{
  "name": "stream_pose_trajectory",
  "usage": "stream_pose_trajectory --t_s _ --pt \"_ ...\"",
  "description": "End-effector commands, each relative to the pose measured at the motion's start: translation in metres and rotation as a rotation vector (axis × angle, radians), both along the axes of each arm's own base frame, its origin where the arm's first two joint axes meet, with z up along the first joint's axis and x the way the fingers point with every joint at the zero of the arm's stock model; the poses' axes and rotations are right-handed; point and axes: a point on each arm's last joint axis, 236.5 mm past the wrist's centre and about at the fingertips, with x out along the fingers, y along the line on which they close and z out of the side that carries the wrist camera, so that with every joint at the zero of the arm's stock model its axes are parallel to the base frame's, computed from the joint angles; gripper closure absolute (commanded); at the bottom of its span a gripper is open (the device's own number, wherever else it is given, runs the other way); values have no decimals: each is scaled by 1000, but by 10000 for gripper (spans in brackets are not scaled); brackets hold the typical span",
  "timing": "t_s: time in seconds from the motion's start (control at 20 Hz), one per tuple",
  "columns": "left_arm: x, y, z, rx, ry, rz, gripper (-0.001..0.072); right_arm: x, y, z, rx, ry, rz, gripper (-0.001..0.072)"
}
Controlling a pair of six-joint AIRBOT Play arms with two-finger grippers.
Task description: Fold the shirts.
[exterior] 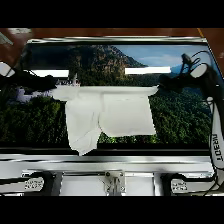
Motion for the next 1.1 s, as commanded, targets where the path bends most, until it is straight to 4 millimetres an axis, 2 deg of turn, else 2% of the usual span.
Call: stream_pose_trajectory --t_s 0.0,0.05,0.1,0.15,0.2,0.25,0.35,0.4,0.5,0.6,0.7,0.75,0.85,1.05 --pt "-41 -33 -45 -80 275 -56 424 -4 34 -27 23 65 44 67" --pt "-48 -28 -44 -65 296 -76 166 -5 34 -21 29 71 61 51" --pt "-59 -17 -39 -36 331 -88 37 -10 27 -12 11 75 100 51" --pt "-76 -4 -32 -5 367 -131 37 -21 14 -2 -28 85 171 51" --pt "-94 6 -23 28 387 -199 37 -40 -6 3 -81 134 221 51" --pt "-109 20 -16 75 390 -211 38 -62 -34 5 -145 211 229 52" --pt "-127 40 -11 105 346 -139 37 -108 -78 4 -195 369 216 62" --pt "-140 41 -18 88 338 -106 37 -124 -85 4 -146 409 190 62" --pt "-187 26 -54 -3 417 -72 37 -146 -80 -3 22 429 110 62" --pt "-233 -3 -97 -117 527 -54 37 -161 -68 -17 121 419 48 62" --pt "-255 -28 -125 -228 559 -20 37 -181 -53 -33 154 434 34 62" --pt "-258 -35 -136 -260 545 6 37 -190 -46 -40 156 447 37 62" --pt "-253 -37 -149 -270 510 62 37 -204 -34 -50 155 468 50 62" --pt "-232 -38 -150 -292 435 112 39 -209 -18 -55 151 481 69 61"
